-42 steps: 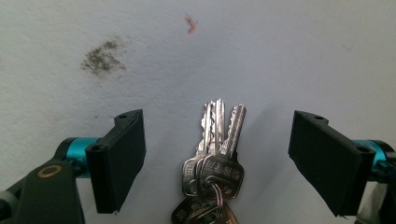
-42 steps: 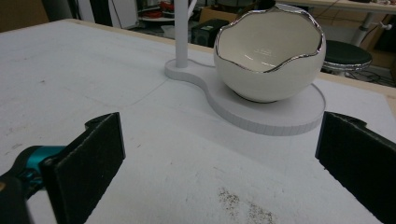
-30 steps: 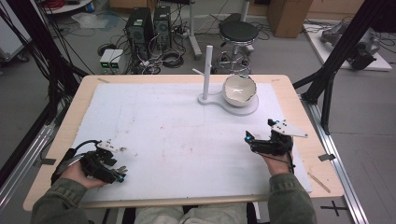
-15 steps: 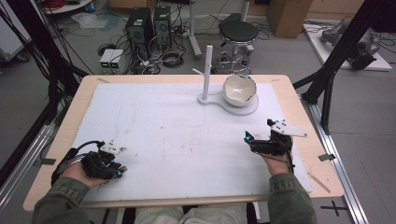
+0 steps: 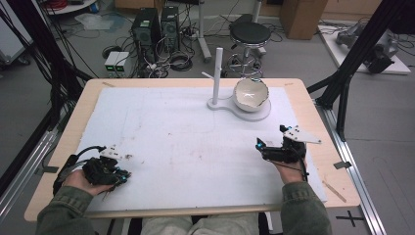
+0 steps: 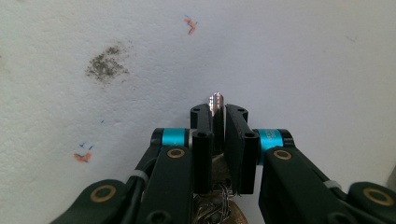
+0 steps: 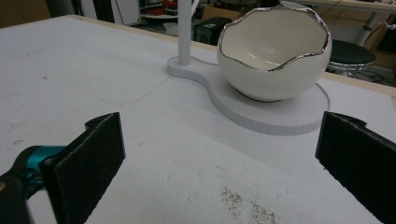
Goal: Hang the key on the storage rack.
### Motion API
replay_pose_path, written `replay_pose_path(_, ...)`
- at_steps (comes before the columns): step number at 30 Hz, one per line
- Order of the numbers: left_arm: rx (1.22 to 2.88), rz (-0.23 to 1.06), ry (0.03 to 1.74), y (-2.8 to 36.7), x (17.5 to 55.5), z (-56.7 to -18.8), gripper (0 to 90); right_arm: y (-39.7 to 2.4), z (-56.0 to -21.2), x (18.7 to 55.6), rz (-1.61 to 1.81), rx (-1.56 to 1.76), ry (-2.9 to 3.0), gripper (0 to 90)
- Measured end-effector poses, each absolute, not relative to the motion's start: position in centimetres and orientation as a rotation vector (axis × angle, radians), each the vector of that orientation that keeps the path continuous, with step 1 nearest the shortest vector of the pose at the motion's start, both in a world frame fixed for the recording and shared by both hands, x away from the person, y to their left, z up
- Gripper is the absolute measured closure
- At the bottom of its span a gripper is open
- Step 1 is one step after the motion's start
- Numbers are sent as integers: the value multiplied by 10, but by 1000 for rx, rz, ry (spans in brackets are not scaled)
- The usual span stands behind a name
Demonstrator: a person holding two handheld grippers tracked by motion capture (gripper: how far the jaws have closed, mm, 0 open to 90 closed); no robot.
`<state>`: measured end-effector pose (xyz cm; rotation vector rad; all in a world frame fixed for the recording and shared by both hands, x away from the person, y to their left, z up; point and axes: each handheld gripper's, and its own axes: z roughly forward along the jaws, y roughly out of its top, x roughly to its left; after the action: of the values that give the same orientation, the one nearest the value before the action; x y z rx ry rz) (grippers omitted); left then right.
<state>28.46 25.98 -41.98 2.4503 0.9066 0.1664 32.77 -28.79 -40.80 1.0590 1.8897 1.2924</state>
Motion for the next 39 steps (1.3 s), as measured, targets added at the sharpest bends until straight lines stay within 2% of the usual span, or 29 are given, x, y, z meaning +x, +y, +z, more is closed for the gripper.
replay_pose_path(23, 2226, 235, 867, 279, 279, -399, 813, -287, -408, 328, 1289, 1051, 1895, 4)
replay_pose_path(39, 2174, 275, 830, 274, 281, -388, 815, -286, -408, 327, 1278, 1052, 1894, 4)
